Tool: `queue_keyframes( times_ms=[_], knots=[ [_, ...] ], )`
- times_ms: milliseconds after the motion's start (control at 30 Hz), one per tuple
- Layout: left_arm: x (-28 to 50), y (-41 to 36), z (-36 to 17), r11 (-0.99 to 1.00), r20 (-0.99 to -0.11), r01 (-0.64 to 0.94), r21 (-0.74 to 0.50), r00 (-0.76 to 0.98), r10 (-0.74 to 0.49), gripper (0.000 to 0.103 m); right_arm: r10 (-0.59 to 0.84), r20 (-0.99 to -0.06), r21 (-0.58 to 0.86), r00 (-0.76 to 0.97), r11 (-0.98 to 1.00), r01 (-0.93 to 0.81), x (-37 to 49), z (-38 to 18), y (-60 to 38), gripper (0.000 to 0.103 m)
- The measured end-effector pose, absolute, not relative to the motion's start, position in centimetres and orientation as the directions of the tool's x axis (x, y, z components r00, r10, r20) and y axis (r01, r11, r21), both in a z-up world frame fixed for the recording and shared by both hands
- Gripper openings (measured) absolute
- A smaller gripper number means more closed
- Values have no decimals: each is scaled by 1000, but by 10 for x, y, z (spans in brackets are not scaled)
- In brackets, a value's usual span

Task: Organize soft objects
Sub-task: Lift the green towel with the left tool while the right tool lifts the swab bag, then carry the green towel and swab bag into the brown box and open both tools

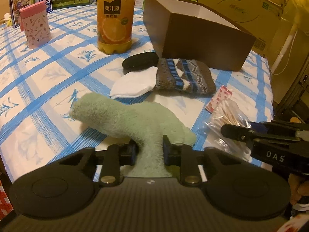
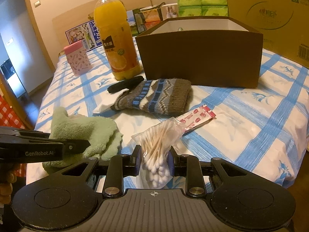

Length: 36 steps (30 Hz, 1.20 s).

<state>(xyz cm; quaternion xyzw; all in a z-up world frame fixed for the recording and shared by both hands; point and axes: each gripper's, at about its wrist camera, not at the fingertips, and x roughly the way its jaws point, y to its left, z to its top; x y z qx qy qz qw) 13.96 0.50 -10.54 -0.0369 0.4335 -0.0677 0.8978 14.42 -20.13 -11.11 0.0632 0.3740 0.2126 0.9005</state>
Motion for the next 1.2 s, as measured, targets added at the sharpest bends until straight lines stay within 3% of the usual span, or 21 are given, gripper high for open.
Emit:
queue_keyframes(
  times_ms=[533, 1200],
  knots=[
    [135, 2, -95, 985, -761, 106, -133, 626, -170, 16, 427, -623, 270, 656, 904, -332, 137, -100, -209, 28],
    [103, 1, -36, 984, -662, 126, -126, 728, -178, 16, 449, -557, 294, 699, 894, -339, 124, -73, -222, 28]
  ],
)
